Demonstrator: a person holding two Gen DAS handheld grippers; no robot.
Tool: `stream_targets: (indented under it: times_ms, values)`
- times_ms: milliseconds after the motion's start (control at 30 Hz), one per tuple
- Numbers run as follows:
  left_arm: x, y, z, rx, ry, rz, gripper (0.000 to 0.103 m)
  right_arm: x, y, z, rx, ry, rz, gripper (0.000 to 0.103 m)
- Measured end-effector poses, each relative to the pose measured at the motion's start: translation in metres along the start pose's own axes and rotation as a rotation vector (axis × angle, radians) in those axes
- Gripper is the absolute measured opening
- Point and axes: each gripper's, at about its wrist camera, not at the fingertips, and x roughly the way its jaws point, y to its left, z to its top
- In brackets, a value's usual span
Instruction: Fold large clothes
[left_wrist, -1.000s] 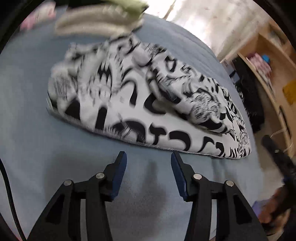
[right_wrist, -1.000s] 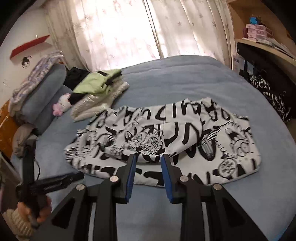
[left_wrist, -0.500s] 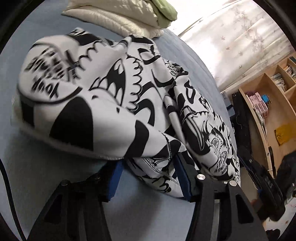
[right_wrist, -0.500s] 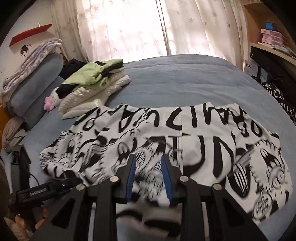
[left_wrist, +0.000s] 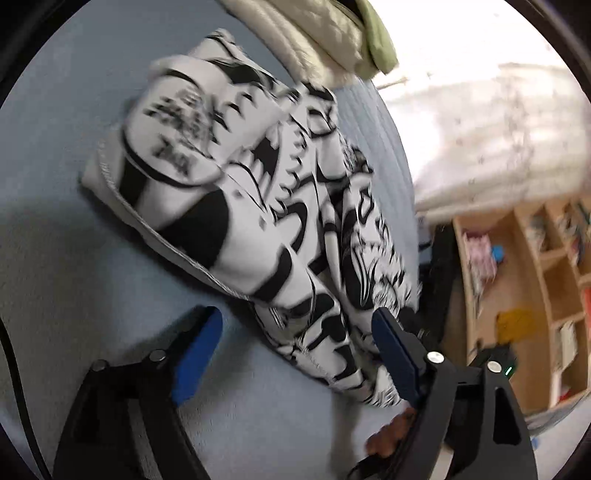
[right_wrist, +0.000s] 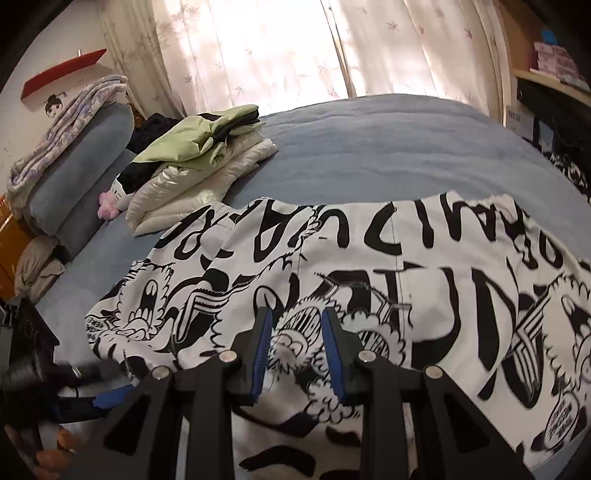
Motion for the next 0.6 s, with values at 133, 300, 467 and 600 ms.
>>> stream_targets:
  times_ms: [133, 300, 467, 600]
  values:
    - [0.008, 0.014, -0.003, -0.051, -0.015, 0.031, 0.083, -0.005, -0.001, -0.001, 0.006, -0.003, 0.001, 0.028]
    - [0.021, -0.002, 0.003, 0.058, -0.124, 0.111, 0.083, -0.009, -0.002, 0.001, 0.002, -0.009, -0.012, 0.028]
    - [0.029, -0.005, 0.033, 0.061, -0.216, 0.145, 0.083, -0.005, -0.001, 0.006, -0.024, -0.010, -0.041, 0.028]
    - [0.025, -0.017, 0.032, 0.153, -0.308, 0.219, 0.062, 0.010, -0.001, 0.010, -0.067, 0.013, -0.128, 0.026]
